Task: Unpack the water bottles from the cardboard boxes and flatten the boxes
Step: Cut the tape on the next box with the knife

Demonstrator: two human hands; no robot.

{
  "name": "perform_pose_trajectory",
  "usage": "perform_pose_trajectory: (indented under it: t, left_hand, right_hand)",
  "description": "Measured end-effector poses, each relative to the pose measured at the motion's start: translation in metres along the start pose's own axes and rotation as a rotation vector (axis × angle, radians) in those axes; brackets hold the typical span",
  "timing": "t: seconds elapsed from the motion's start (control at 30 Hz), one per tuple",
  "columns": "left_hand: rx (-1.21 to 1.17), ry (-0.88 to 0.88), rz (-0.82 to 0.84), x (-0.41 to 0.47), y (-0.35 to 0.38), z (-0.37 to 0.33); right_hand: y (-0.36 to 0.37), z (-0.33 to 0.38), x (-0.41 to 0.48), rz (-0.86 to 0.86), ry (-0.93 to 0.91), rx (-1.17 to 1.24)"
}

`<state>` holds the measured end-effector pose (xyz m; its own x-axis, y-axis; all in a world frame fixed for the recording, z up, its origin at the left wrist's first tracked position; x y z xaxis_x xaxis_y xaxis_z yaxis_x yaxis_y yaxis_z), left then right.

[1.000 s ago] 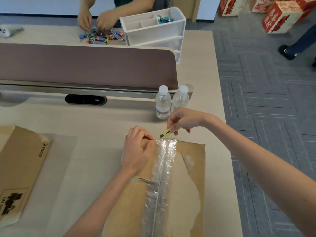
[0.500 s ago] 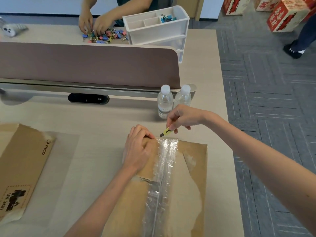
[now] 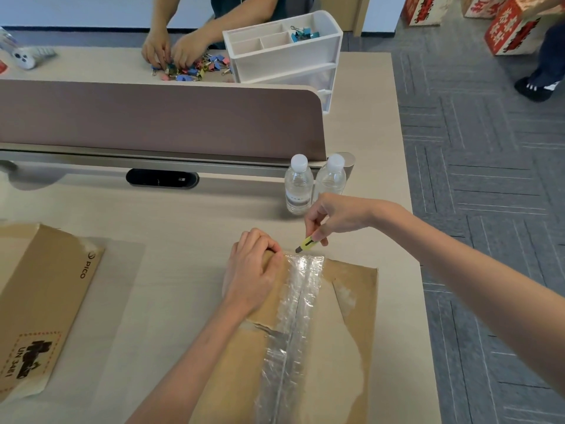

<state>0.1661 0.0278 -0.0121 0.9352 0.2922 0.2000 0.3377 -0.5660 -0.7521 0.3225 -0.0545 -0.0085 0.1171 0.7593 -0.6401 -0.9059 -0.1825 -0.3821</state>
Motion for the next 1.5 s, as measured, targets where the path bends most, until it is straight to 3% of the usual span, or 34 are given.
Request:
perform_pose_trajectory:
  t: [0.67,0.73,0.87,0.97,1.1,1.2,1.5]
  left_hand:
    - [0.050,0.048,-0.044,-0.002,-0.002,-0.007]
    - [0.073,0.080,-0.080,-0.003,-0.005,-0.011]
    - [0.142,0.240,-0.100,-0.006,-0.005,-0.028]
    - [0.173,0.263,-0.071,-0.007,-0.002,-0.033]
    - [0.147,0.202,-0.001,0.003,0.004,-0.029]
    - [0.066,0.144,0.029,0.010,0.009,-0.024]
    - [-0.023,0.115,0.051,0.024,0.014,-0.024]
  right_hand:
    - [-0.003,-0.014,-0.022,0.016,0.055,-0.052]
    - [-0.011,-0.015,-0.033,-0.115,0.048,0.033]
    - [-0.022,-0.038,-0.062,-0.749,0.100,0.292]
    - [0.016,-0.044,-0.063,-1.004,0.160,0.391]
    - [0.055,-0.027,-0.065,-1.221,0.090,0.308]
    - [0.062,-0.029,-0.070,-1.348,0.142,0.201]
    - [0.064,-0.024,-0.072,-1.432,0.177,0.068]
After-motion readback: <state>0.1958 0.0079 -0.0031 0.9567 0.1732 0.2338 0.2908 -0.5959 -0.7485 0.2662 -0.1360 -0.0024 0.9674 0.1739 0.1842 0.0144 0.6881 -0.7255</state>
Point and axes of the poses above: each hand's wrist, its own x-axis towards the middle knuckle, its own y-axis out of the palm, z = x × y, the point moved 7 cm from there along x, towards the middle knuckle, and after that the axes turned 10 degrees about y, right-handed, at the moved point
